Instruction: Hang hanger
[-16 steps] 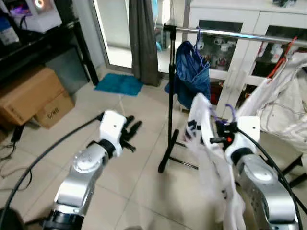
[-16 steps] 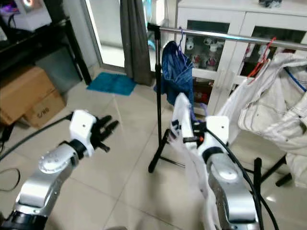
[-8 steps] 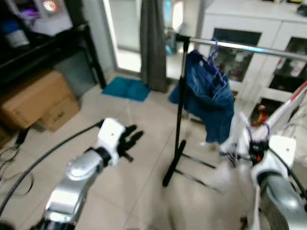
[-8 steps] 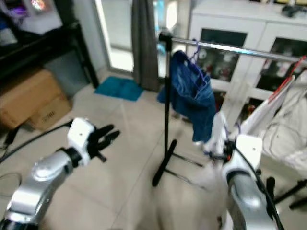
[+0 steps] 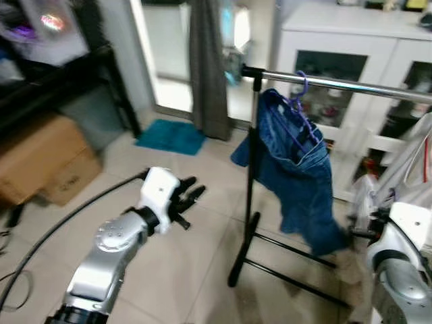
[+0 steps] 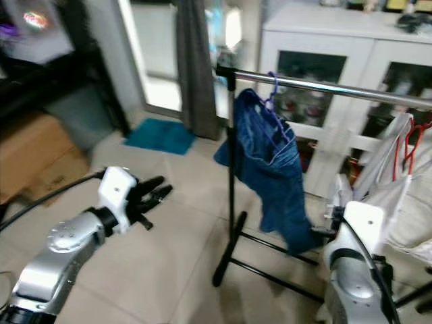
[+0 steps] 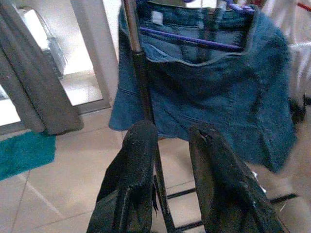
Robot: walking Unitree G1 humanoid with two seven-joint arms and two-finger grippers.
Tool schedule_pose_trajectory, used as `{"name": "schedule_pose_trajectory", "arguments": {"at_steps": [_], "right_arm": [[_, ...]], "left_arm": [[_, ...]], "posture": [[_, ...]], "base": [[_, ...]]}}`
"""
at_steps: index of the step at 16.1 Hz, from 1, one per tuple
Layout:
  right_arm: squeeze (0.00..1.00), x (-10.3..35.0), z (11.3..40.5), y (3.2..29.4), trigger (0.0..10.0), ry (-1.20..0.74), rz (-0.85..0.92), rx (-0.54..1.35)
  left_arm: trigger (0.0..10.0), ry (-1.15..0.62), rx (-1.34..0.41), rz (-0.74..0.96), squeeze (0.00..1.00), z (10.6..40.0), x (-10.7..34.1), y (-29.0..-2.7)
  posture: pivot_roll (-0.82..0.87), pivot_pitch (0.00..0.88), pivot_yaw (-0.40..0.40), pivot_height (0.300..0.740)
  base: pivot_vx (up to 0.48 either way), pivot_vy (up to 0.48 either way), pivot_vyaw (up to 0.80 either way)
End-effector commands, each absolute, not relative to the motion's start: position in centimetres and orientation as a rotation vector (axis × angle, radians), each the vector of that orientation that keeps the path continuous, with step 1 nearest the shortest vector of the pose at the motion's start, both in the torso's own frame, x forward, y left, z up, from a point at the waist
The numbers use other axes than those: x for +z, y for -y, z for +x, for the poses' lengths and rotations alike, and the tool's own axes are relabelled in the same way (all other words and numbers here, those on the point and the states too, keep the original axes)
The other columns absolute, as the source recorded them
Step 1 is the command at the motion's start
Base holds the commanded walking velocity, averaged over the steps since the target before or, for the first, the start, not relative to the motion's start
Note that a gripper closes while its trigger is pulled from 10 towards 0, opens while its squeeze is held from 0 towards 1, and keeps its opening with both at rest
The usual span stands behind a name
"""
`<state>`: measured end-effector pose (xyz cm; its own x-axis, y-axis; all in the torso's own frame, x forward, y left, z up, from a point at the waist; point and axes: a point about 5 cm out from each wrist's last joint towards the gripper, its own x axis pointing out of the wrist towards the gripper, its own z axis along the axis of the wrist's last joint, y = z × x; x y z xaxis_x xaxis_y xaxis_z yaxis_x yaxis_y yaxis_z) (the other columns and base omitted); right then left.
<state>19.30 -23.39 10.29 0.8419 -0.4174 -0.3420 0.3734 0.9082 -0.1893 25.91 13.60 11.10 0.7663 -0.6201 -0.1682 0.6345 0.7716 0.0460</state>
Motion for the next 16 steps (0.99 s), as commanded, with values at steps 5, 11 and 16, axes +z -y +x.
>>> {"name": "schedule_pose_trajectory", "arguments": {"at_steps": [5, 11, 16], "right_arm": [[0.0, 11.5, 21.5, 20.5, 10.0, -0.296, -0.075, -0.207], [0.0, 11.7, 24.1, 20.3, 10.0, -0.273, -0.13, -0.185], [0.0, 13.6, 25.9, 19.6, 10.0, -0.21, -0.107, -0.125]], "left_arm": [[10.0, -0.095, -0.598, 0.071, 0.0, 27.3, 11.8, -13.0], [10.0, -0.039, -0.557, 0.095, 0.0, 28.3, 12.7, -11.9], [10.0, -0.023, -0.759, 0.167, 0.0, 27.3, 13.1, -10.8]], "posture": [[0.08, 0.0, 0.079, 0.74], [0.09, 0.0, 0.054, 0.74], [0.1, 0.0, 0.064, 0.74]], "base": [[0.163, 0.0, 0.0], [0.0, -0.292, 0.0], [0.0, 0.0, 0.0]]}}
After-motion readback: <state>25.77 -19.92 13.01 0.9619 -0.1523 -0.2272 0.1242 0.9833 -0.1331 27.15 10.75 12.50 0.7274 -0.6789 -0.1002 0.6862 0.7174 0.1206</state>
